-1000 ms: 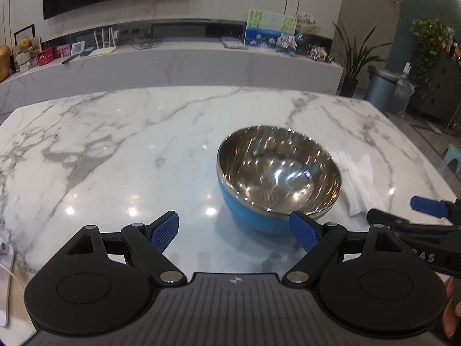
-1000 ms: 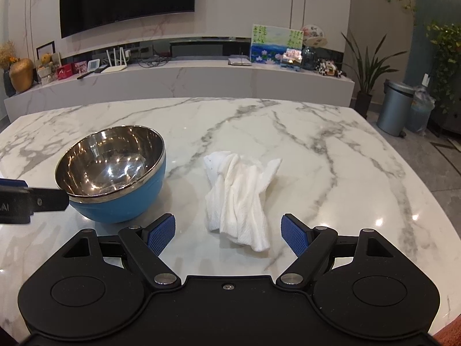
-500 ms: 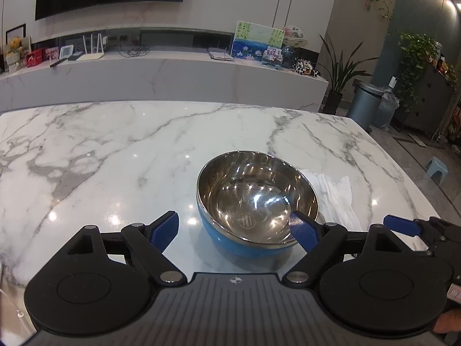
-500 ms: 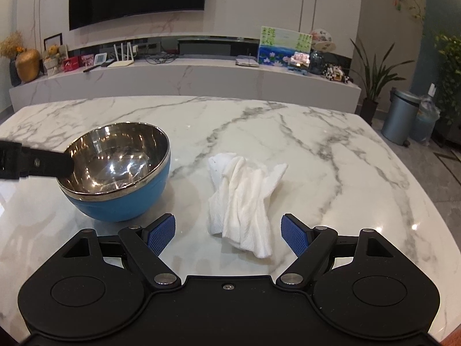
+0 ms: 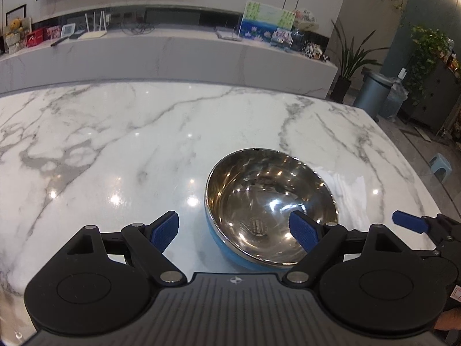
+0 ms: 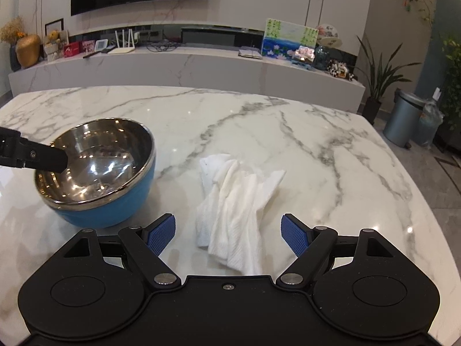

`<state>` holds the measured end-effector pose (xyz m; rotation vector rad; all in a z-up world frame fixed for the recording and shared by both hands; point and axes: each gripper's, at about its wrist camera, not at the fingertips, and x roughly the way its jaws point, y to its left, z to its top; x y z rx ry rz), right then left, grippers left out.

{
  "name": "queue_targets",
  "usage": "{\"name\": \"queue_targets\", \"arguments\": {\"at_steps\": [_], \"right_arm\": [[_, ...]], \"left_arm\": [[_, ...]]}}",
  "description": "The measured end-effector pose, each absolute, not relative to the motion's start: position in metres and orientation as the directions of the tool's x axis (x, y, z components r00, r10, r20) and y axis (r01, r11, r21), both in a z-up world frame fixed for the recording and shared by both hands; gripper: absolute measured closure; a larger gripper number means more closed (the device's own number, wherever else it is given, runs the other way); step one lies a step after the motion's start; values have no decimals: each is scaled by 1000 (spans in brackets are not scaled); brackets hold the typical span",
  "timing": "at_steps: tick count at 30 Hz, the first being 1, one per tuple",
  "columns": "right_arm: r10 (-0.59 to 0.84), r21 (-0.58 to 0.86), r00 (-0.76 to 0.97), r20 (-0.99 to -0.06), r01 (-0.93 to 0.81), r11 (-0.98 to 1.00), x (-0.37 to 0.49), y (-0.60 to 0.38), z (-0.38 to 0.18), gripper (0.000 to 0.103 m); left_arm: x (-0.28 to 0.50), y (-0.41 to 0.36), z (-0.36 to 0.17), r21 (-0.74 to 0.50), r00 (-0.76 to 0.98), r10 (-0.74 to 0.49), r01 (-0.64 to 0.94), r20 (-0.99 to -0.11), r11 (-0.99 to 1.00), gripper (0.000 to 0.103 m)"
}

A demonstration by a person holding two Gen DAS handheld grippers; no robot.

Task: Clean bowl
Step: 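Lower the right gripper onto the white cloth and close on it, then lift the cloth with the right gripper into the bowl while the left gripper grasps the bowl rim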

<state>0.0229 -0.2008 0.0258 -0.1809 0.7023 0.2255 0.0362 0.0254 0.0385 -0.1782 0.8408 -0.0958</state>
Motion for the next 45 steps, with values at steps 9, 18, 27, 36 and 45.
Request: {"name": "queue_targets", "arguments": {"at_steps": [9, 18, 27, 36, 45], "right_arm": [[143, -56, 711, -688, -248, 967, 44, -203, 18, 29], [143, -39, 656, -741, -255, 966, 57, -199, 5, 66], [121, -89, 680, -723, -264, 960, 52, -193, 1, 80], [155, -103, 707, -690, -308, 946, 46, -189, 24, 85], [282, -74, 735, -616, -411, 909, 45, -176, 74, 85]], "left_arm": [[57, 32, 28, -197, 599, -154, -6, -786, 980, 21], [70, 31, 19, -186, 549, -169, 25, -819, 982, 29], [66, 34, 13, -200, 547, -179, 22, -818, 980, 39], [72, 33, 16, -161, 540, -146, 21, -829, 987, 45], [76, 32, 18, -126, 531, -120, 25, -839, 992, 49]]}}
